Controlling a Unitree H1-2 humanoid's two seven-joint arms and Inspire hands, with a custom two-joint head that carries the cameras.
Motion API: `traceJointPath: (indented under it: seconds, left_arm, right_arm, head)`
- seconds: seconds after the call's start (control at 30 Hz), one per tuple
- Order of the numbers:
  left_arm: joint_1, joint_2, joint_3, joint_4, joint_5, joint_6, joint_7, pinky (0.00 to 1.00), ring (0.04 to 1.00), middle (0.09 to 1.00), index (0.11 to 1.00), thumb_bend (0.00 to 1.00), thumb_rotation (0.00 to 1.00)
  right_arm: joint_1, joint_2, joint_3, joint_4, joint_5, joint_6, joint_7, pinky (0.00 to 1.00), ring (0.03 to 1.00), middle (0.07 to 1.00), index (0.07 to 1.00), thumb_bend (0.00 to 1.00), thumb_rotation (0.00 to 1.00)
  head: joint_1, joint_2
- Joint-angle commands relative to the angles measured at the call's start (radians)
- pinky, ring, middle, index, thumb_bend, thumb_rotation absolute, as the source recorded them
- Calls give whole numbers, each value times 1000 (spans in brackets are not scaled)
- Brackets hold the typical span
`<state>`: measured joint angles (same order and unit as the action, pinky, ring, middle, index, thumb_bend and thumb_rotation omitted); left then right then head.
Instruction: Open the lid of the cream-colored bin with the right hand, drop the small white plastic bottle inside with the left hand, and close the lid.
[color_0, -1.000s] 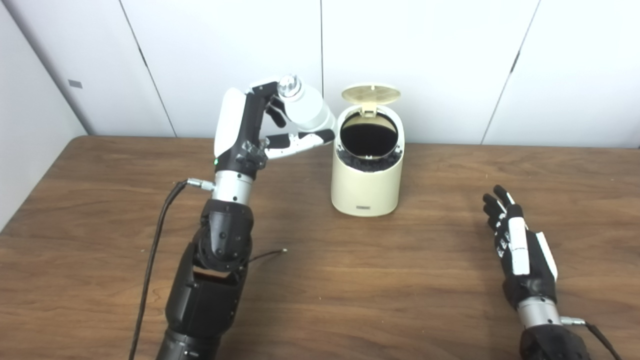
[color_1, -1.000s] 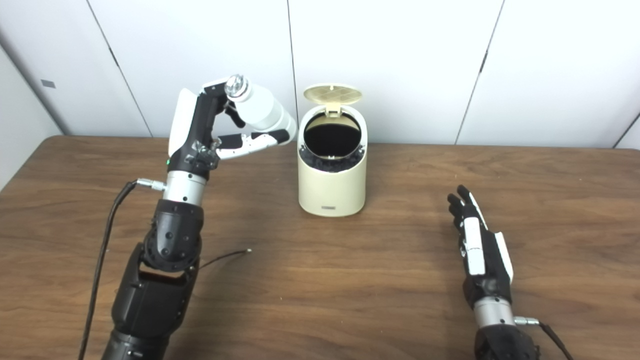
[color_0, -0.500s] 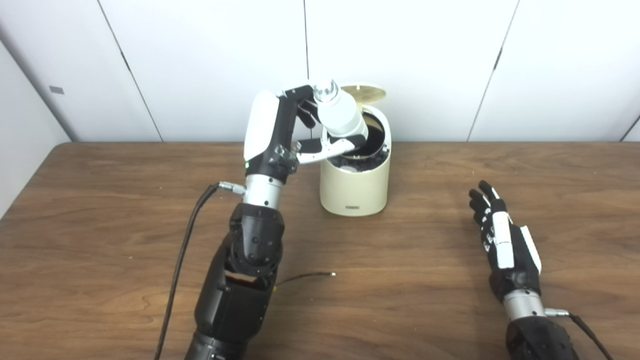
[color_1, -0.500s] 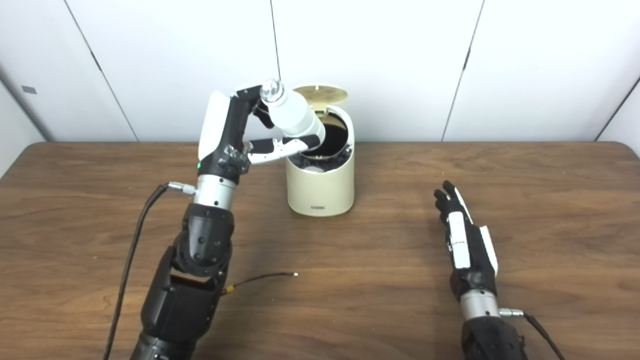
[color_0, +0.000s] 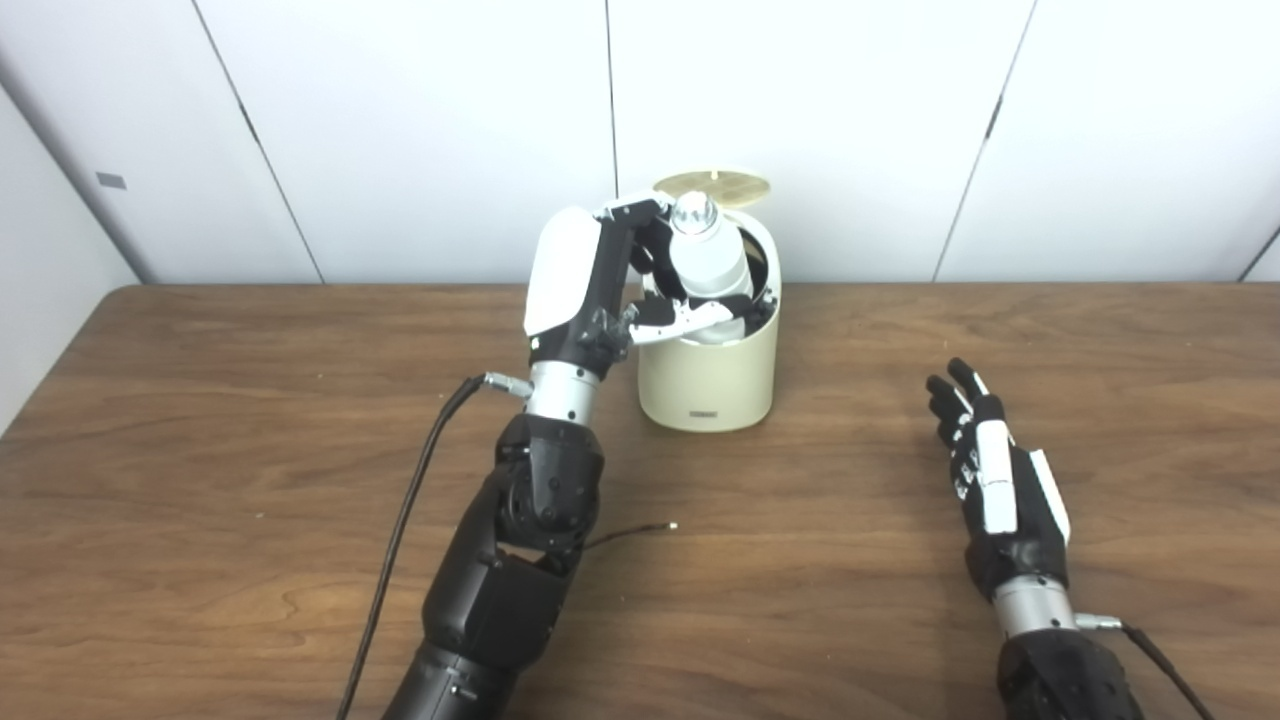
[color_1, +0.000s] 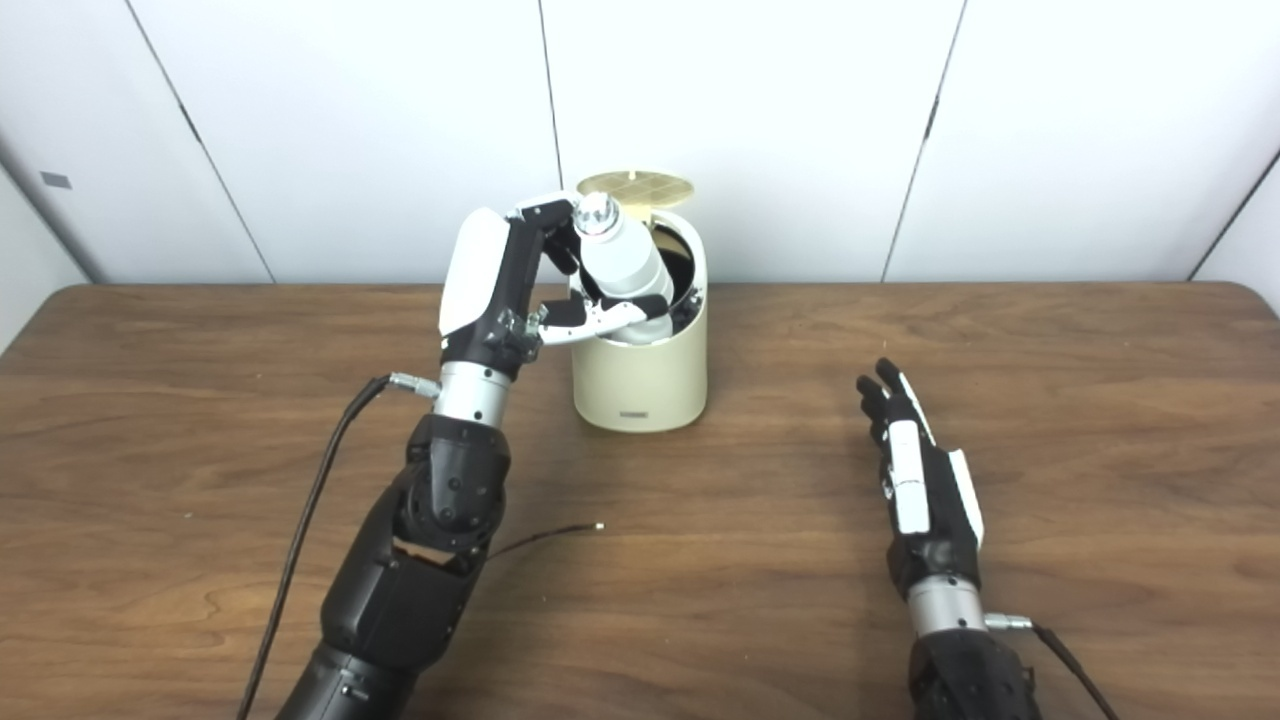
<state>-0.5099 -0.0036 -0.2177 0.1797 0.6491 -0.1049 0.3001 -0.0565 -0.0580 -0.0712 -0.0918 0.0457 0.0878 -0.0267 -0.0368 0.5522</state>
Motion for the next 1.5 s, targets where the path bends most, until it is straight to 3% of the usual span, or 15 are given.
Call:
traceJointPath:
  seconds: [0.0, 0.2, 0.33, 0.67, 0.87, 1.13, 1.3, 1.47]
  left_arm:
    - [-62, 0, 0, 12, 24, -60, 72, 399, 443, 436, 485, 525, 0]
    - [-84, -5, 9, 72, 25, -93, 144, 313, 380, 419, 485, 523, 0]
    - [-99, 0, 9, 101, 27, -124, 178, 302, 365, 419, 485, 522, 0]
    - [-106, 4, 9, 107, 48, -120, 213, 299, 362, 420, 485, 522, 0]
    - [-103, 1, 9, 108, 29, -115, 186, 322, 383, 420, 485, 522, 0]
    - [-93, 2, 6, 80, 36, -24, 116, 390, 436, 440, 485, 525, 0]
    - [-92, 14, -2, 73, 50, 27, 73, 483, 528, 474, 487, 525, 0]
    - [-94, 30, -25, 67, 92, 68, 64, 527, 562, 475, 493, 527, 0]
  right_arm:
    - [-30, 5, 5, -12, -2, -34, 4, 960, 943, 907, 931, 549, 979]
    - [-30, 15, 1, -23, 15, -27, 1, 949, 937, 898, 929, 541, 957]
    - [-27, 7, 8, -30, 0, -20, 3, 928, 933, 894, 924, 524, 986]
    - [-20, 7, 19, -52, -1, 4, 4, 922, 926, 885, 906, 528, 973]
    - [-19, 15, 17, -67, 4, 24, -3, 923, 923, 879, 909, 533, 971]
    - [-20, 7, 16, -60, 9, 12, 6, 912, 919, 877, 918, 540, 966]
    - [-19, 7, 14, -58, 15, 10, 7, 913, 918, 877, 918, 541, 957]
    - [-16, 3, 20, -64, 6, 17, 8, 909, 919, 877, 918, 535, 977]
  head:
    - [-2, 0]
    - [-3, -2]
    - [-4, -2]
    - [-1, 7]
    - [0, 11]
    - [6, 16]
    - [7, 17]
    - [8, 12]
